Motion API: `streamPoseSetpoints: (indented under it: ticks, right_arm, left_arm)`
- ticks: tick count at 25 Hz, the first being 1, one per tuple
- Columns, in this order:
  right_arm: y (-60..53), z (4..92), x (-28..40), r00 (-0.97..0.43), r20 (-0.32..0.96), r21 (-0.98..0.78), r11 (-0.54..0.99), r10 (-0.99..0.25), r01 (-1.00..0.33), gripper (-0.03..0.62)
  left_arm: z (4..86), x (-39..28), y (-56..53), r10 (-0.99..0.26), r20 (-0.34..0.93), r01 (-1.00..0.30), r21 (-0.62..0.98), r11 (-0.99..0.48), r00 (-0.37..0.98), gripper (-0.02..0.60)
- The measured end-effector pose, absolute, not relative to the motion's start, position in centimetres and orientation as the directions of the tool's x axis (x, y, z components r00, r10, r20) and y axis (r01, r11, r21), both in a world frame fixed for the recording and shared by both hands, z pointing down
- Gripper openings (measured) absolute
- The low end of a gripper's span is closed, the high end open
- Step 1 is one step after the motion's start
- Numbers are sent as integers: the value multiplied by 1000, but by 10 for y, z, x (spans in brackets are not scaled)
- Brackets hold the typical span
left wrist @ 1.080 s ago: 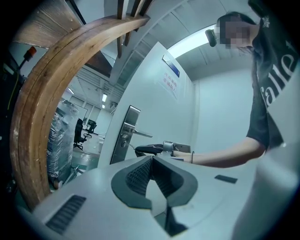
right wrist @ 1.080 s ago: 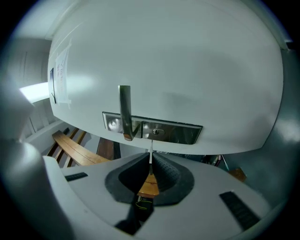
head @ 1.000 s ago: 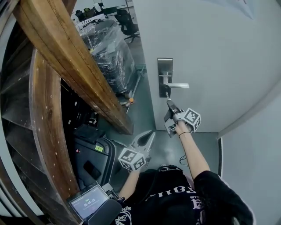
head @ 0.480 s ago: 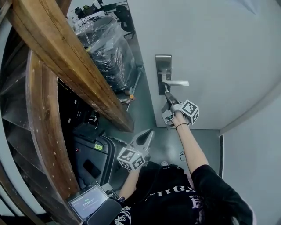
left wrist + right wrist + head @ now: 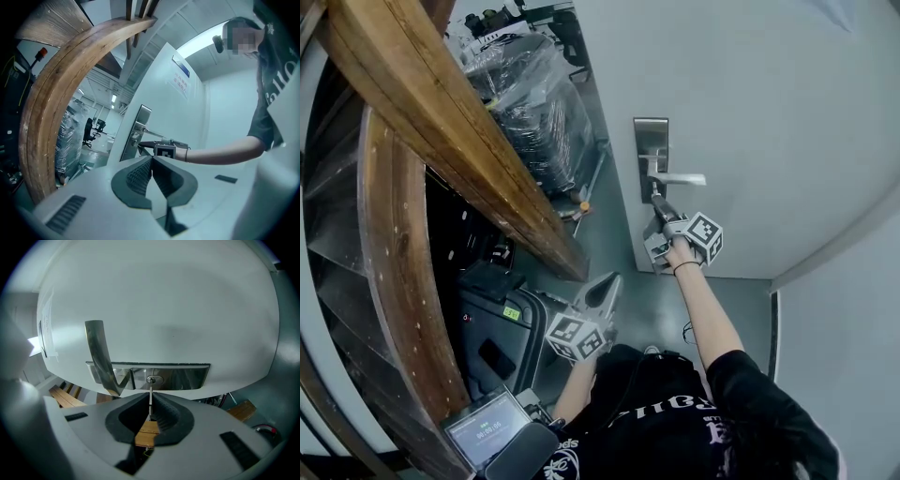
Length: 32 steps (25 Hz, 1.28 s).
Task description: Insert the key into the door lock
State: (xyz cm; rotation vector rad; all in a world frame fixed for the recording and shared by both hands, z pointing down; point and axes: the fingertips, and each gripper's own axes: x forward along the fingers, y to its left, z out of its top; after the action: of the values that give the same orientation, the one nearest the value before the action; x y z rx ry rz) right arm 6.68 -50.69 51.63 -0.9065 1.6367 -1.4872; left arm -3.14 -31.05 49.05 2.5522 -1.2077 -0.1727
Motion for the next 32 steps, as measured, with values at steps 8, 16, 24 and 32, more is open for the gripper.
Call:
streamPoseSetpoints:
  ticks: [8,16,24,32]
  right_arm:
    - [-533,519,64,-478,-58,-996,83,-877,-31,37]
    - [-546,515,64,-509,-37,-973,147,-860,-178,37]
    - [-481,520,55,-624,29,-893,260,-781,-367,43]
    - [-360,504,19,-716,47,-838,363,-697,-408,40]
  left_arm:
    - [501,-39,-305,-774,52,-740,340,-581,631,6]
    - [506,-45,-302,-774,66,-743,340,-576,630,6]
    - [508,-53,-301,-776,60,-742,346,-574,628,6]
    - [500,-50,-275,-724,64,-698,337,-632,687,6]
